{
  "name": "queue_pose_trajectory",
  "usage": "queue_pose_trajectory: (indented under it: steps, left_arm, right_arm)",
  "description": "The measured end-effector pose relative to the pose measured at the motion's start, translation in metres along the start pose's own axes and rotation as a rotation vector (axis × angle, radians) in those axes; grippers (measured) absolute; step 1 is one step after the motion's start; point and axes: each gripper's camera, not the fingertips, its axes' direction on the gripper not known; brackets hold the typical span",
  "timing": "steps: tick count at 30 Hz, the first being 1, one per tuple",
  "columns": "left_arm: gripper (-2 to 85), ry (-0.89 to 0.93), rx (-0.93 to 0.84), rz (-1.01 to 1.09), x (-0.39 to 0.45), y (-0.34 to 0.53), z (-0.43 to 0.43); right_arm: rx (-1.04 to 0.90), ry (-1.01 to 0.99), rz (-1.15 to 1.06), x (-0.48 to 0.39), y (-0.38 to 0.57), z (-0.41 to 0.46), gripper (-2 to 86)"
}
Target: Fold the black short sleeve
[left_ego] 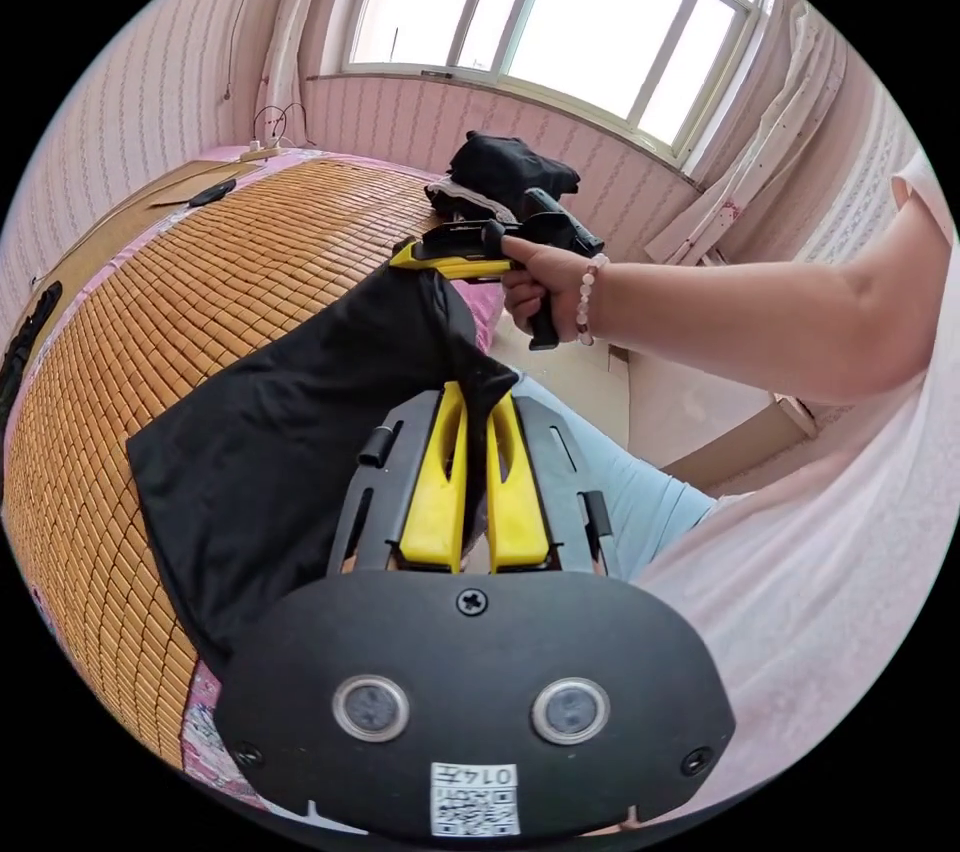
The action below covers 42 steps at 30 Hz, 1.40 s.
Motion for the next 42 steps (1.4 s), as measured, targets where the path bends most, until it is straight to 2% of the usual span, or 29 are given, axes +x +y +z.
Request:
queue_pose_trajectory:
  steps: [4,7,12,15,18,23,27,29,36,40,42]
  left_arm:
    - [-0.6,0.004,0.074,-0.051,-0.014,0.009,-0.019]
    - [-0.6,-0.034,0.135,-0.156,-0.038,0.028,-0.045]
    - [-0.2,-0.237,0.172,-0.397,-0.088,0.085,-0.087]
    - [0.7,-0.276,0.134,-0.577,-0.124,0.115,-0.089]
    - [1.5,-0.324,0.070,-0.721,-0.154,0.141,-0.086]
    - [1.1,-0.293,0.027,-0.850,-0.176,0.174,-0.095]
    - [1.6,-0.307,-0.044,-0.878,-0.181,0.186,-0.101]
    - [4.1,-0.346,-0.038,-0.872,-0.180,0.189,-0.104]
    - [12.3,-0.310,0.017,-0.941,-0.195,0.188,-0.099]
    - [11.9,-0.274,-0.007,-0.954,-0.205,0.185,-0.086]
    - [10.1,-0.326,-0.039,-0.966,-0.206,0.181,-0.084]
  right_arm:
    - [-0.045,0.073,-0.101,-0.056,-0.001,0.031,1.1]
    - [-0.140,0.132,-0.197,-0.108,-0.004,0.099,1.1]
    - [-0.364,0.242,-0.300,-0.172,0.006,0.277,1.2]
    - [-0.450,0.381,-0.284,-0.177,0.018,0.375,1.2]
    - [-0.500,0.428,-0.240,-0.177,0.030,0.446,1.2]
    - [-0.548,0.407,-0.355,-0.206,0.046,0.503,0.7]
    - [-0.640,0.531,-0.456,-0.218,0.052,0.545,1.4]
    - [-0.677,0.594,-0.491,-0.222,0.055,0.564,2.4]
    - [-0.749,0.754,-0.611,-0.241,0.066,0.640,7.1]
    - [-0.766,0.847,-0.616,-0.240,0.069,0.675,11.1]
    - [-0.785,0.875,-0.592,-0.236,0.076,0.696,12.0]
